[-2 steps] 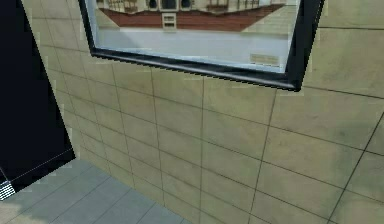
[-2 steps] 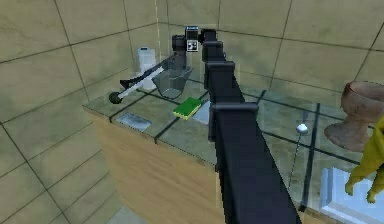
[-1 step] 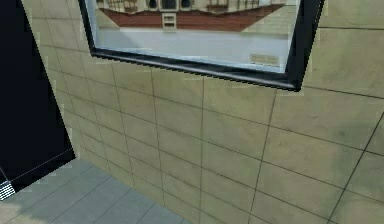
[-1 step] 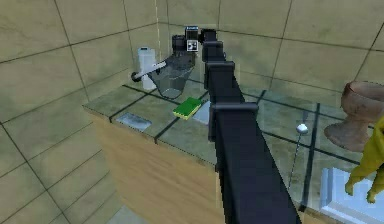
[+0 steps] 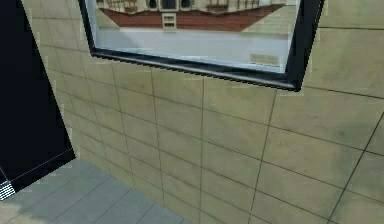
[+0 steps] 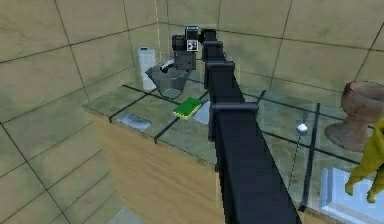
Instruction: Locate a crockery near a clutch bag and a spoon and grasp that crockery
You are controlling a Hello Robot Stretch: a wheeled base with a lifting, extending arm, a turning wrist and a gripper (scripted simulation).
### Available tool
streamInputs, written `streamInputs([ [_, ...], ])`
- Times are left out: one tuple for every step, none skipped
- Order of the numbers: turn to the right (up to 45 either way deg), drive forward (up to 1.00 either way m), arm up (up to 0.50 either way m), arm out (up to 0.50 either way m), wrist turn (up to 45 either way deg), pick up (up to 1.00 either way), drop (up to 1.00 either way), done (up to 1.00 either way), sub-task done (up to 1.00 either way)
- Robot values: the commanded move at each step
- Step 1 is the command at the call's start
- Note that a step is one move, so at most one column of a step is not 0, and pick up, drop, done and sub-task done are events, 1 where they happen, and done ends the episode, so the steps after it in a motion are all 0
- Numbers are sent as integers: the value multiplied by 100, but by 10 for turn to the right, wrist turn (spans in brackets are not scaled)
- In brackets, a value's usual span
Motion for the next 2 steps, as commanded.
streamInputs([
  [0,0,0,0,0,100,0,0,0],
  [0,0,0,0,0,0,0,100,0],
])
